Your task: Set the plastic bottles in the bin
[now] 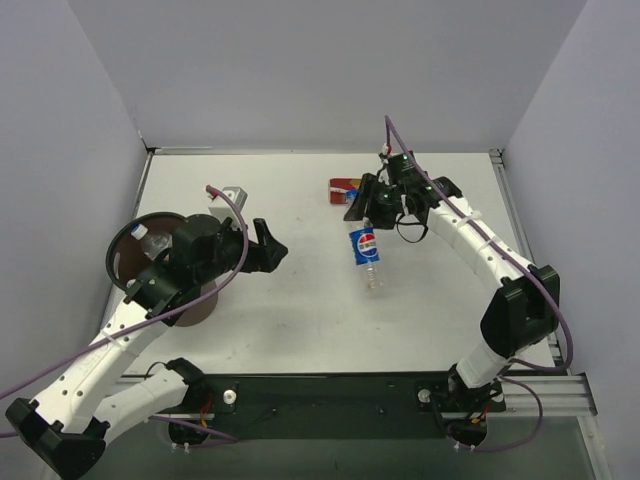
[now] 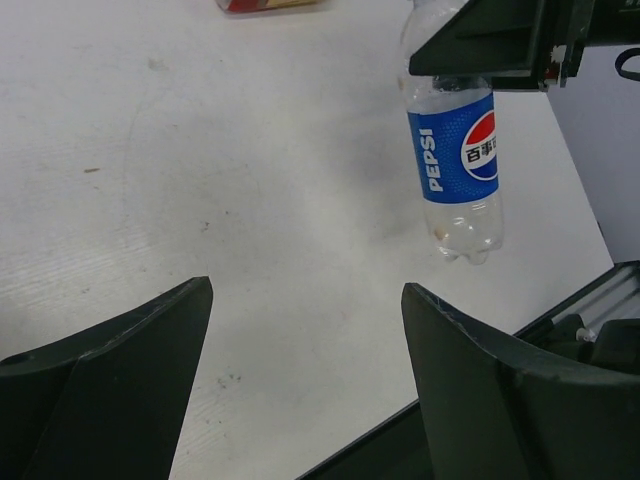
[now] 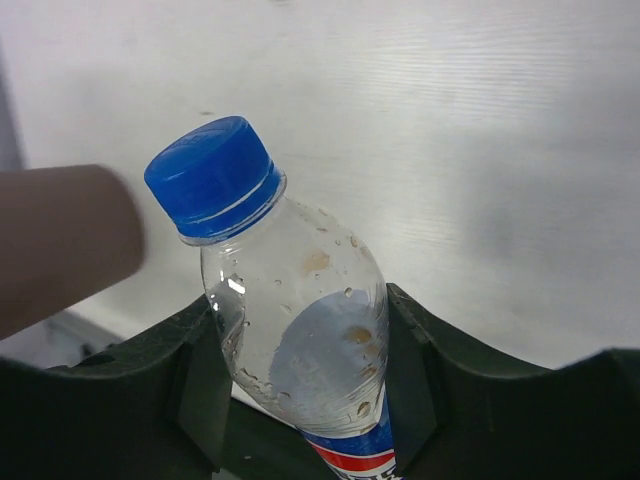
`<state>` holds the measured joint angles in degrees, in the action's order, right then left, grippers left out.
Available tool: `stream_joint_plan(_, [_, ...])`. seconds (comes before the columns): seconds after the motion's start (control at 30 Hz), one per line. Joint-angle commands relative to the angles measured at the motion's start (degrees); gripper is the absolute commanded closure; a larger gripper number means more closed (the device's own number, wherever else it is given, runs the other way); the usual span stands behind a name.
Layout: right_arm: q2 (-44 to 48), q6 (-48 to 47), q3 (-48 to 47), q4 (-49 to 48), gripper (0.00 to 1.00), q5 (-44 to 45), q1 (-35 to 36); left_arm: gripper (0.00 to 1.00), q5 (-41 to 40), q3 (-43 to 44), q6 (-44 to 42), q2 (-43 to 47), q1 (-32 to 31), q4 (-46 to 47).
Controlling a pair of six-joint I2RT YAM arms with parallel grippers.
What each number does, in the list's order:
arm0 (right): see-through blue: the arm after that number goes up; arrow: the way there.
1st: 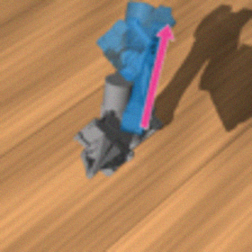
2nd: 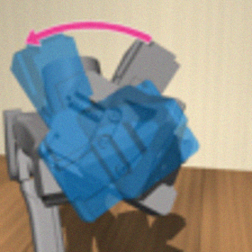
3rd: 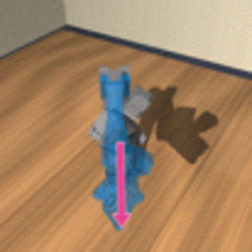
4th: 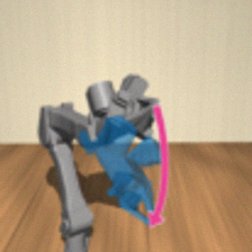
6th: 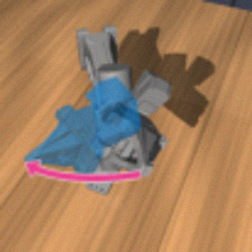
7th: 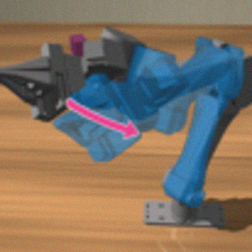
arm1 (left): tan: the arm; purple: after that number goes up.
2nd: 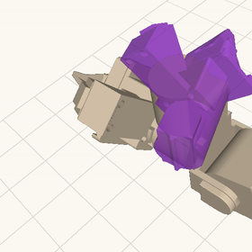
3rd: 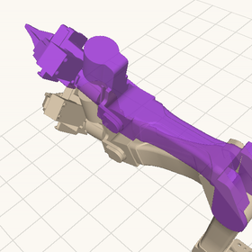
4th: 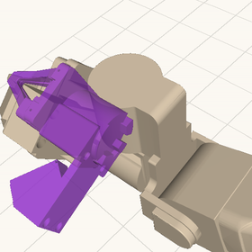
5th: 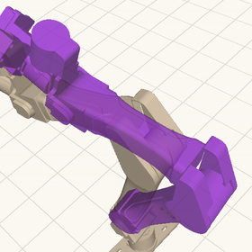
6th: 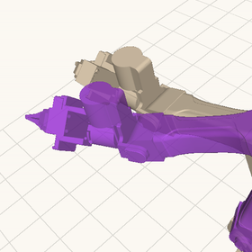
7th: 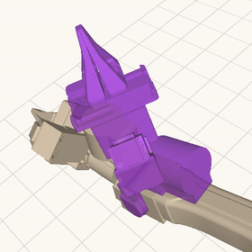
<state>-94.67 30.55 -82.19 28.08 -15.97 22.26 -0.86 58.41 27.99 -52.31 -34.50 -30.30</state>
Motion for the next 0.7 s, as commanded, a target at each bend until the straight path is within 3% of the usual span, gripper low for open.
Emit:
stream_joint_plan(0.0, [2.74,16.52,-0.43,-11.61,0.84,-9.43,5.32,0.12,6.66,-2.5,3.65,0.28,0.14,8.32])
stream_joint_plan(0.23, [0.46,28.59,-1.39,-23.85,0.84,-14.62,12.01,0.1,11.05,-6.46,5.85,1.07,0.14,15.62])
stream_joint_plan(0.67, [-1.04,38.97,-1.39,-36.68,0.85,-20.59,18.43,0.09,9.04,-4.98,2.07,-0.33,0.14,13.78])
